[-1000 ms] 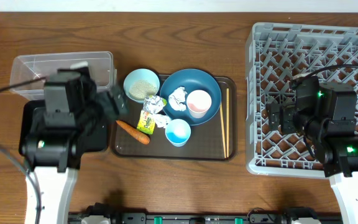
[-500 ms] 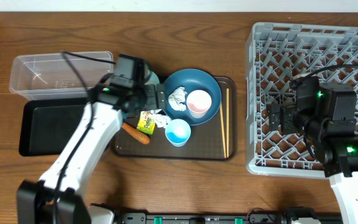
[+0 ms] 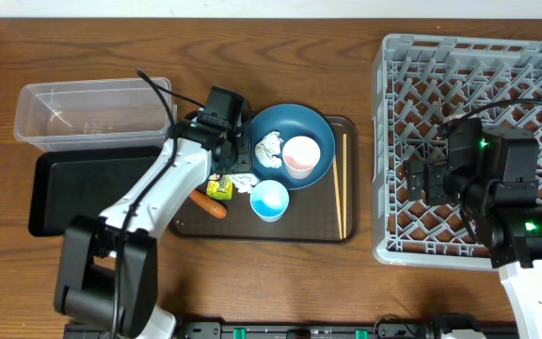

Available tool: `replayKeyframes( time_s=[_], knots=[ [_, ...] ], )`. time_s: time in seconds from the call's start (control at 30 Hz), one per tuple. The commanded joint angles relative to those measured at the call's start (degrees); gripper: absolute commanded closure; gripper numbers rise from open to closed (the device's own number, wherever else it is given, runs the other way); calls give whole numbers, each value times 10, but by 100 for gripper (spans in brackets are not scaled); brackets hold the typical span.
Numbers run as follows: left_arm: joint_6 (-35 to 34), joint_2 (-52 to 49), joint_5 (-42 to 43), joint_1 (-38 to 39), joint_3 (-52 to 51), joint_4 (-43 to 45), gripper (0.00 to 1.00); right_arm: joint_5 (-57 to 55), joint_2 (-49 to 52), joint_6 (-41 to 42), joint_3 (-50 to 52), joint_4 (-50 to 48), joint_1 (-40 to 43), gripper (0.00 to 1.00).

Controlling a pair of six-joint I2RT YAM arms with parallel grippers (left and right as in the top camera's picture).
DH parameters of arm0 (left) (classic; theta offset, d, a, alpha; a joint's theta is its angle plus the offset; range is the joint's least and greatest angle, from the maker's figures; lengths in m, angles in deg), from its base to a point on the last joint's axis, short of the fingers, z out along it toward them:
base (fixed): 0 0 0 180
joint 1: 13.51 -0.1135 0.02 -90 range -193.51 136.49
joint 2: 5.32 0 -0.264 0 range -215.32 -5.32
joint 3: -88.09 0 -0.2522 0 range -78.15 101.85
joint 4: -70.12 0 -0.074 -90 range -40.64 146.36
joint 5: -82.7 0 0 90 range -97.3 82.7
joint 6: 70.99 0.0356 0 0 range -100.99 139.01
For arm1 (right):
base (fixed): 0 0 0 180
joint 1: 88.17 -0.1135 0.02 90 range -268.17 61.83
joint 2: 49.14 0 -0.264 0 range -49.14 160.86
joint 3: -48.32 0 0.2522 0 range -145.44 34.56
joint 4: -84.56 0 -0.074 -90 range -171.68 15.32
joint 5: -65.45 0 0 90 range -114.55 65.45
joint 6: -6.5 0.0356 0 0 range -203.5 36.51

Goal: Sort waste into correct bins and load items into the dishwasher rack
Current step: 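Reach the left gripper to the foil and yellow wrapper on the tray, then grasp the foil and wrapper with the left gripper, carry to clear bin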

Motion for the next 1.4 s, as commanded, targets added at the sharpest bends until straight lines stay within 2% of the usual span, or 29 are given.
replayKeyframes(
  time_s=[0.0,0.2,0.33,0.47,0.57,0.67,1.03,1.27,1.37],
  knots=[
    [0,-7,-11,2,6,7,48,-3,4,-7,-11,2,2,1],
    [0,-7,-11,2,6,9,48,-3,4,-7,-11,2,2,1],
    [0,2,-11,2,6,9,45,-3,4,-7,-11,4,2,1],
    [6,21,-11,2,6,9,36,-3,4,-7,-11,5,2,1],
    [30,38,-11,2,6,11,25,-3,4,-7,-11,5,2,1],
    [49,48,-6,2,6,14,20,-3,4,-6,-11,4,2,1],
    [80,29,12,41,6,37,20,-3,4,4,-11,4,2,1],
    [87,-2,-29,49,6,38,20,-3,4,14,-11,4,2,1],
    [87,-16,-29,49,6,38,27,-3,4,14,-11,4,2,1]
  ],
)
